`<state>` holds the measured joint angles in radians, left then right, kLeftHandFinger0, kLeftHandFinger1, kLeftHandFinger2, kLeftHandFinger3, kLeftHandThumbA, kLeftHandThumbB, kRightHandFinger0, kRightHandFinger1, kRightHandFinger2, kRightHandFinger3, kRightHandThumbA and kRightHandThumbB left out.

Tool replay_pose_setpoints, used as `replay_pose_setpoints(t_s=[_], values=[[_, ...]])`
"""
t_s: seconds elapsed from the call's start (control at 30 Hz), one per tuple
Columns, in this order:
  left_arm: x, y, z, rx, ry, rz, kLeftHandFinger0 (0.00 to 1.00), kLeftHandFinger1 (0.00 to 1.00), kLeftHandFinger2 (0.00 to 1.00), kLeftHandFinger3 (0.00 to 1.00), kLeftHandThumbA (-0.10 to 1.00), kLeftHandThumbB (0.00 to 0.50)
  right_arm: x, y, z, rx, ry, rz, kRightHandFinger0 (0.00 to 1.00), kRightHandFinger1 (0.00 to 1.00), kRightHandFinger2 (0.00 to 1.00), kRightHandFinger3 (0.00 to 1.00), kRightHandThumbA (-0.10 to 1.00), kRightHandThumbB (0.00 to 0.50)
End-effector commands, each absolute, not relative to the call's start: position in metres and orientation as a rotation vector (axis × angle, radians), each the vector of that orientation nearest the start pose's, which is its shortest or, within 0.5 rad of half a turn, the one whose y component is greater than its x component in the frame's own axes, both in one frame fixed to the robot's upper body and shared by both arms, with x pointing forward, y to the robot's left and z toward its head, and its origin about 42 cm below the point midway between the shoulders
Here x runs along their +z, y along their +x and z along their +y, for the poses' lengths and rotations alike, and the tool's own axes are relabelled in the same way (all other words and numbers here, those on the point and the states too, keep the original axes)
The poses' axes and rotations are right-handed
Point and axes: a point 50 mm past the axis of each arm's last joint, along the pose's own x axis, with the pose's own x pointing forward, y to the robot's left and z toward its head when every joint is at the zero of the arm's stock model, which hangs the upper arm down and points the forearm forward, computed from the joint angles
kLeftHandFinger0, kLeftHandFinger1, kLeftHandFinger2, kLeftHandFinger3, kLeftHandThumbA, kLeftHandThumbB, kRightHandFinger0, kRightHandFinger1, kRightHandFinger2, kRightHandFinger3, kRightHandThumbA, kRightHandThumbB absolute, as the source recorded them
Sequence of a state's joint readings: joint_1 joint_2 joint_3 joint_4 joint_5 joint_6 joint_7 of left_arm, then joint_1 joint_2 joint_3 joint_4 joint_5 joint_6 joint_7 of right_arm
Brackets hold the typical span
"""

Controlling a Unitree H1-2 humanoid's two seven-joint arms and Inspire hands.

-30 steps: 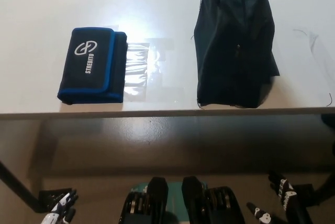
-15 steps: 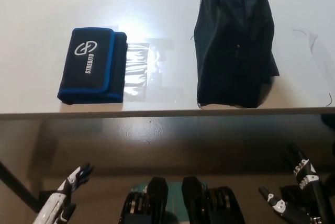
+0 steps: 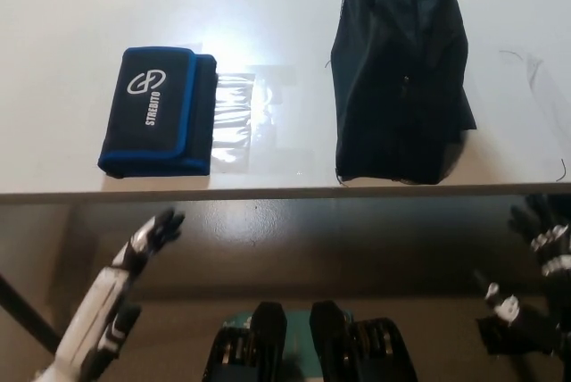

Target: Use both hands to pick up the lunch bag on the right hand side and smoothly move it near the note book on the left hand side

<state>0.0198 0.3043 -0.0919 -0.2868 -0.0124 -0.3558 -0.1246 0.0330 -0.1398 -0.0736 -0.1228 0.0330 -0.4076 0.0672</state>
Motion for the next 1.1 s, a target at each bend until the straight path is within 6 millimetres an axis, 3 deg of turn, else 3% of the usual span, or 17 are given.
replay_pose_setpoints(t_s=[0.0,0.07,0.17,0.3,0.37,0.43,0.53,0.63,0.77,0.83,0.97,1.07], values=[[0.223,0.281,0.242,-0.293,0.259,-0.643,1.0,1.0,1.0,1.0,1.0,0.337,0.189,0.282,-0.276,-0.025,-0.105,-0.632,0.91,0.95,1.0,1.0,0.84,0.17],[0.232,0.295,0.235,-0.292,0.251,-0.688,1.0,1.0,1.0,1.0,1.0,0.337,0.2,0.291,-0.275,-0.037,-0.081,-0.648,0.9,0.95,1.0,1.0,0.84,0.196],[0.243,0.313,0.226,-0.297,0.254,-0.703,1.0,1.0,1.0,1.0,1.0,0.337,0.213,0.303,-0.273,-0.04,-0.061,-0.683,0.89,0.95,1.0,1.0,0.85,0.196],[0.259,0.331,0.208,-0.297,0.255,-0.719,1.0,1.0,1.0,1.0,1.0,0.314,0.229,0.318,-0.27,-0.029,-0.019,-0.689,0.95,1.0,1.0,1.0,0.88,0.219],[0.266,0.337,0.198,-0.312,0.243,-0.717,1.0,1.0,1.0,1.0,1.0,0.279,0.234,0.325,-0.27,-0.008,-0.004,-0.679,1.0,1.0,1.0,1.0,0.92,0.232],[0.274,0.343,0.188,-0.311,0.234,-0.723,1.0,1.0,1.0,1.0,1.0,0.249,0.238,0.335,-0.269,0.023,0.005,-0.664,1.0,1.0,1.0,1.0,0.98,0.276],[0.282,0.352,0.174,-0.282,0.223,-0.735,1.0,1.0,1.0,1.0,1.0,0.242,0.247,0.347,-0.267,0.041,0.021,-0.654,1.0,1.0,1.0,1.0,1.0,0.312],[0.29,0.364,0.159,-0.259,0.225,-0.727,1.0,1.0,1.0,1.0,1.0,0.247,0.255,0.36,-0.264,0.038,0.062,-0.649,1.0,1.0,1.0,1.0,1.0,0.237],[0.301,0.378,0.15,-0.264,0.245,-0.737,1.0,1.0,1.0,1.0,1.0,0.236,0.263,0.374,-0.26,0.046,0.091,-0.644,1.0,1.0,1.0,1.0,1.0,0.204],[0.308,0.39,0.144,-0.264,0.249,-0.739,1.0,1.0,1.0,1.0,1.0,0.259,0.266,0.385,-0.258,0.058,0.099,-0.641,1.0,1.0,1.0,1.0,1.0,0.172],[0.315,0.411,0.135,-0.27,0.254,-0.707,1.0,1.0,1.0,1.0,1.0,0.321,0.268,0.404,-0.255,0.072,0.128,-0.623,1.0,1.0,1.0,1.0,1.0,0.174],[0.321,0.424,0.128,-0.267,0.271,-0.689,1.0,1.0,1.0,1.0,1.0,0.316,0.27,0.42,-0.254,0.071,0.168,-0.606,1.0,1.0,1.0,1.0,1.0,0.186]])
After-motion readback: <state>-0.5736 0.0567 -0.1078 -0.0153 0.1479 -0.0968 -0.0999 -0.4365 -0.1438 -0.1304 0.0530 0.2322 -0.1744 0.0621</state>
